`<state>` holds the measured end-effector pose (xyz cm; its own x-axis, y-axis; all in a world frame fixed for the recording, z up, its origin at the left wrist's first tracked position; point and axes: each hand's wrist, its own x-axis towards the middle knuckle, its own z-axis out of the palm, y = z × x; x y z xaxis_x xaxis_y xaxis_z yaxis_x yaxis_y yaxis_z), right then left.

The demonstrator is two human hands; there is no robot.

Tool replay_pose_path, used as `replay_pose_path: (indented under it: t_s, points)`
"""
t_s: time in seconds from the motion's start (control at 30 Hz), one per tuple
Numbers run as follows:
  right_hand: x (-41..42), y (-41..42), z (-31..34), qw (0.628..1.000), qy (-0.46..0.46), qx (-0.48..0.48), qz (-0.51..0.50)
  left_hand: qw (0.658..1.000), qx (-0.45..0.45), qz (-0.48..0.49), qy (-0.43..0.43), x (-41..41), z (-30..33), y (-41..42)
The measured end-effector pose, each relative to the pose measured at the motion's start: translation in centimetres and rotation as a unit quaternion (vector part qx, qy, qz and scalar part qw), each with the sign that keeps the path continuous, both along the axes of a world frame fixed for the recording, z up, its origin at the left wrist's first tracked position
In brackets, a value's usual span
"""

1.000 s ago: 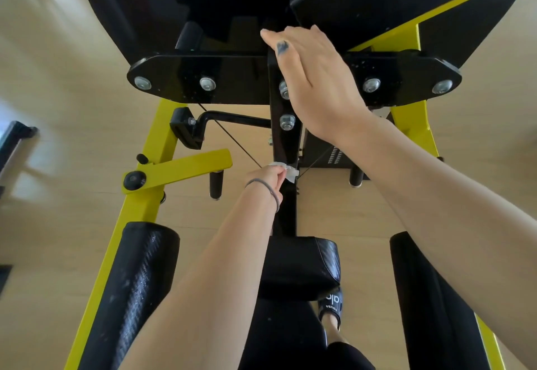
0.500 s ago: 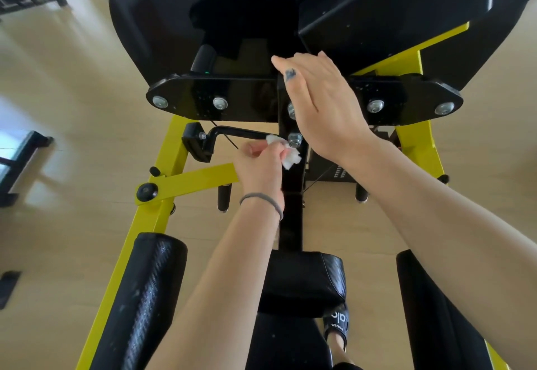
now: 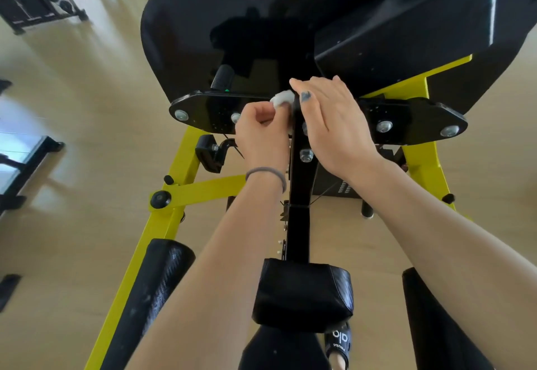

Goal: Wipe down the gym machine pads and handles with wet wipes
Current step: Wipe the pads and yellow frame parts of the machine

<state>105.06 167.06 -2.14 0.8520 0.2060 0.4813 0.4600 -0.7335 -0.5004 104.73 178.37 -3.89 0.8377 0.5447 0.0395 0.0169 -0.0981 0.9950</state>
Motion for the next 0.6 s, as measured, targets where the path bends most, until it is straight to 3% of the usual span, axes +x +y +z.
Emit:
replay_pose_path:
  t_s: [0.07, 0.17, 0.4, 0.53, 0.6]
  points:
    - [-0.1, 0.1, 0.1, 1.0, -0.003, 0.003, -0.001, 0.998, -0.001, -0.003, 0.066, -0.1, -1.5, 0.7]
    - [-0.2, 0.1, 0.2, 1.0, -0.014, -0.006, -0.01, 0.988, -0.071, 0.003, 0.137, -0.6, -3.7, 1.4]
    - [-0.1, 1.1, 1.5, 0.989, -0.038, -0.126, -0.061, 0.999, -0.047, 0.019, 0.015, 0.6, -0.6, 1.6]
    - [0.3, 3.4, 2.9, 0.967, -0.061, -0.24, -0.059, 0.982, -0.124, 0.111, 0.094, 0.1, -3.6, 3.5]
    - [0.6, 4.4, 3.0, 0.955, -0.066, -0.286, -0.045, 0.97, -0.185, 0.13, 0.092, 0.1, -4.5, 4.8]
